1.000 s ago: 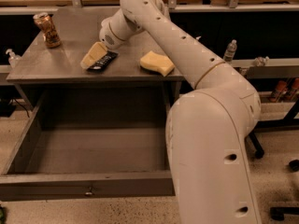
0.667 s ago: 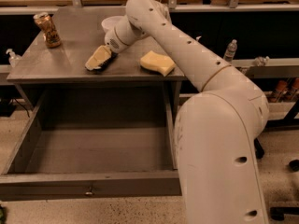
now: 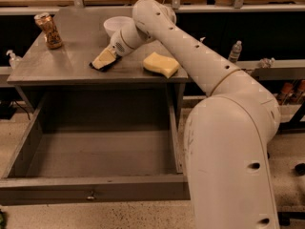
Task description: Place rxbar blueberry into top drawer
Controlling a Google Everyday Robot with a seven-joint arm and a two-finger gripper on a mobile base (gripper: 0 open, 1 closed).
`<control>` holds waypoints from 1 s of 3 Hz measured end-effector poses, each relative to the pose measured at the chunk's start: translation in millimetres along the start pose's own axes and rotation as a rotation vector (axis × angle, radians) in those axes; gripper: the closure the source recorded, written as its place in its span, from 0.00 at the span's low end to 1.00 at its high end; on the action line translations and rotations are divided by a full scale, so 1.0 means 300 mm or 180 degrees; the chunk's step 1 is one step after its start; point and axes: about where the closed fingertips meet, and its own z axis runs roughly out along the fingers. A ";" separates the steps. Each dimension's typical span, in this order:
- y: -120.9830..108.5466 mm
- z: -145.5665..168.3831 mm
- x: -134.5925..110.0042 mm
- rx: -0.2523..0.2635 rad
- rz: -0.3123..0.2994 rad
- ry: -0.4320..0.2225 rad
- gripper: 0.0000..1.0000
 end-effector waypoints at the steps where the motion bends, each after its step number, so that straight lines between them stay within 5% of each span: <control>1: -0.001 -0.004 0.000 -0.0002 -0.0017 0.0001 0.83; 2: -0.002 -0.010 -0.006 -0.0002 -0.0018 0.0000 1.00; 3: 0.022 -0.053 -0.034 -0.0053 -0.0185 -0.0119 1.00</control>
Offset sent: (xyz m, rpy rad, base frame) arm -0.0560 -0.0062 0.1032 0.1884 -0.2757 0.3149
